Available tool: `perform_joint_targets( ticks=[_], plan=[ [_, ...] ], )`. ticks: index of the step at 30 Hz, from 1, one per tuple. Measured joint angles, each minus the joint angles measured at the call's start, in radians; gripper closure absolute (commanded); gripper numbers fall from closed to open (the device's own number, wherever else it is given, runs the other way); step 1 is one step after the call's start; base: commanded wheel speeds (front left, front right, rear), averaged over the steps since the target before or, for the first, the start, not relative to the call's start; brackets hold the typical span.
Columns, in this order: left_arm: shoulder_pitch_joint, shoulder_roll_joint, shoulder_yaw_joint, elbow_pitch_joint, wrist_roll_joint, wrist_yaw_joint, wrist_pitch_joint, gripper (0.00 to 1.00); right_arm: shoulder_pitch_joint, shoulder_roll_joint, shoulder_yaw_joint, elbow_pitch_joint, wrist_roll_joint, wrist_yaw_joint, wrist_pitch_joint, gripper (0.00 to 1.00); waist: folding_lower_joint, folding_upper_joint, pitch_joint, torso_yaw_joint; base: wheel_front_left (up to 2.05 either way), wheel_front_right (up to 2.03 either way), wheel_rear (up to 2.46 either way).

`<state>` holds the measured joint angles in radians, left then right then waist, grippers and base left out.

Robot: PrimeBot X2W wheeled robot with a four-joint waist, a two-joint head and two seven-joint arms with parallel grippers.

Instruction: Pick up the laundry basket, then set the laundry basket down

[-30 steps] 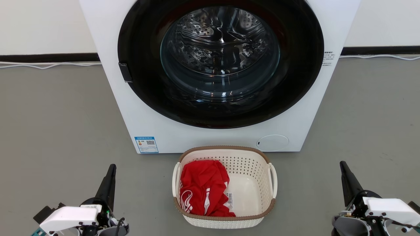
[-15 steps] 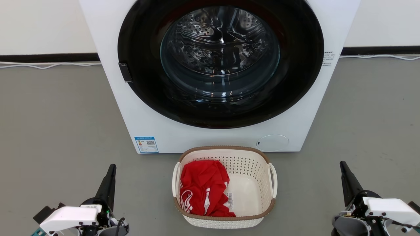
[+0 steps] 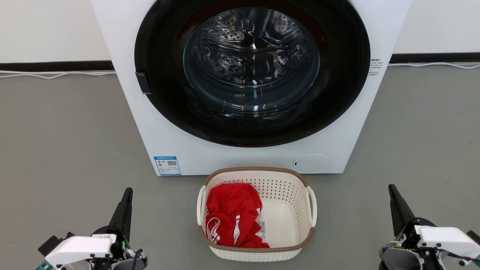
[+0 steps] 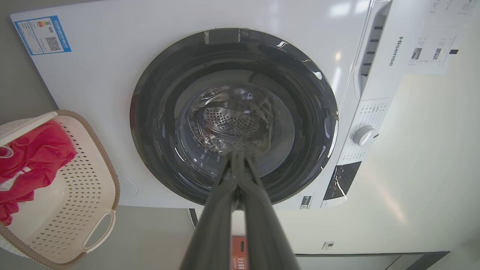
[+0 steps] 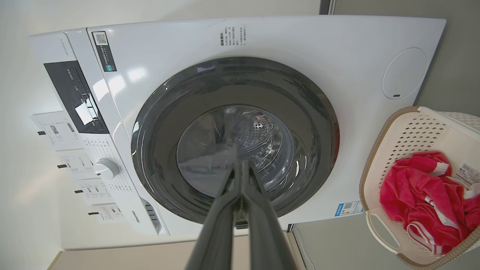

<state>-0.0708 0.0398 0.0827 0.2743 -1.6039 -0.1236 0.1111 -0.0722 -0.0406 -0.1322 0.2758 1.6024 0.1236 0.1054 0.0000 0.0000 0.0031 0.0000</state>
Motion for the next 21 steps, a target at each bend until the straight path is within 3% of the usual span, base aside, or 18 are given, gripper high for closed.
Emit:
perform_joint_targets(
  ticks=[21],
  plan=[
    [0.0, 0.0, 0.0, 0.0, 0.0, 0.0, 0.0, 1.0, 0.0, 0.0, 0.0, 0.0, 0.0, 0.0, 0.0, 1.0, 0.0, 0.0, 0.0, 0.0, 0.0, 0.0, 0.0]
  ],
)
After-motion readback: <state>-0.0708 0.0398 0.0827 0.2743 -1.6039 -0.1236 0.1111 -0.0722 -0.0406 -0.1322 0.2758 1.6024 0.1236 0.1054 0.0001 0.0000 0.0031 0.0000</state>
